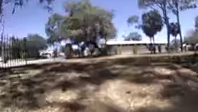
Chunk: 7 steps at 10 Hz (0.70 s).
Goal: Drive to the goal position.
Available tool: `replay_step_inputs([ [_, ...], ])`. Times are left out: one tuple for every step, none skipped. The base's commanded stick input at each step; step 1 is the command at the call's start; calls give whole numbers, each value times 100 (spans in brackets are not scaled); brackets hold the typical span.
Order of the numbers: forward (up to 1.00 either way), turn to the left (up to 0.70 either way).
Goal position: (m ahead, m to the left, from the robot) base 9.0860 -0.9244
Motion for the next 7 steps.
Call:
replay_step_inputs([
  [70, 0],
  [70, 0],
  [70, 0],
  [70, 0],
  [70, 0],
  [70, 0],
  [70, 0],
])
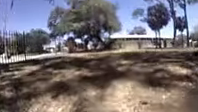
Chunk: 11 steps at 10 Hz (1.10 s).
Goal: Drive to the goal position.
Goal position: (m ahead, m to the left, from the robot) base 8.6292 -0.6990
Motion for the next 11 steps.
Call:
replay_step_inputs([
  [70, 0],
  [70, 0],
  [70, 0],
  [70, 0],
  [70, 0],
  [70, 0],
  [70, -3],
  [70, -27],
  [70, -35],
  [70, -35],
  [70, 0],
])
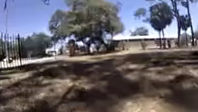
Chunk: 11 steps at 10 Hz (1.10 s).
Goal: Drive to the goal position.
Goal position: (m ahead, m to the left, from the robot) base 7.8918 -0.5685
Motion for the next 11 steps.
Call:
replay_step_inputs([
  [70, 0],
  [70, 0],
  [70, 0],
  [70, 0],
  [70, -16],
  [70, -34],
  [70, -35],
  [70, -23],
  [70, -7],
  [70, 0],
  [70, 0],
])
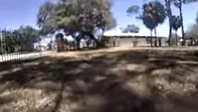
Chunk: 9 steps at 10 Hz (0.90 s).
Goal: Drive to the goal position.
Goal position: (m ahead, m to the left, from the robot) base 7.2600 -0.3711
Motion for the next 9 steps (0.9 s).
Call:
replay_step_inputs([
  [70, 0],
  [70, 0],
  [70, -19],
  [70, -35],
  [70, -35],
  [70, -35],
  [70, -21],
  [70, 0],
  [70, 0],
])
